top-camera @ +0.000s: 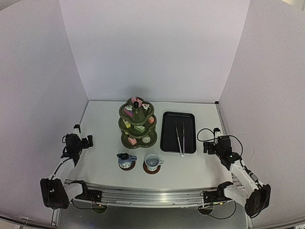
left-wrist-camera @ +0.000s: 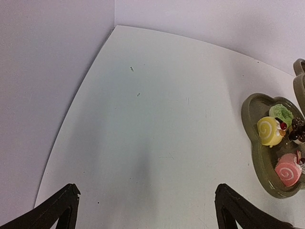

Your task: Serve the afternoon tea

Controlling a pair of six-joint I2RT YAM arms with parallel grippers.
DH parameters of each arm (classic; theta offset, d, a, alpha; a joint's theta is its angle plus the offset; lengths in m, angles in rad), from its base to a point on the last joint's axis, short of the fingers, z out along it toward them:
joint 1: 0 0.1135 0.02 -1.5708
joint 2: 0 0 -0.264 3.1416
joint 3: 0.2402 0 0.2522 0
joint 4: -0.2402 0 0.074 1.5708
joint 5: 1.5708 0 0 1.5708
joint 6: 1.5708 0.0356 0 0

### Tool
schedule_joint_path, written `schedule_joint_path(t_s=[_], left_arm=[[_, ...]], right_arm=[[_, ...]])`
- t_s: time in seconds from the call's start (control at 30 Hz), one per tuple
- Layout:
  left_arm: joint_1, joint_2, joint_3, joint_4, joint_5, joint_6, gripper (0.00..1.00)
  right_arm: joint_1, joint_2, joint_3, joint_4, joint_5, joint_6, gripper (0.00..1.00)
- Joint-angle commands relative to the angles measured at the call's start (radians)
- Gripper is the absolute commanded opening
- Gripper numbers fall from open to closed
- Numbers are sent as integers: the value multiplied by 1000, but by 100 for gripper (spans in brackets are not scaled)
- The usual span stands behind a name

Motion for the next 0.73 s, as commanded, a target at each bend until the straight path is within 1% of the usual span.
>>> schedule_joint_path(t_s=[0.0, 0.13, 0.33, 0.47, 0.7], left_arm=[[4, -42, -24, 55, -9, -7, 100], [6, -53, -37, 24, -34, -58, 100], [33, -75, -56, 3, -17, -122, 100], [40, -76, -79, 20, 5, -110, 100], [43, -77, -88, 27, -18, -113, 100]], right_arm=[[-8, -106, -87, 132, 28, 25, 98], [-8, -184, -168, 206, 30, 38, 98], [-9, -304, -260, 281, 45, 50, 98], [-8, -326, -274, 287, 48, 48, 98], [-8, -328, -276, 290, 42, 44, 98]])
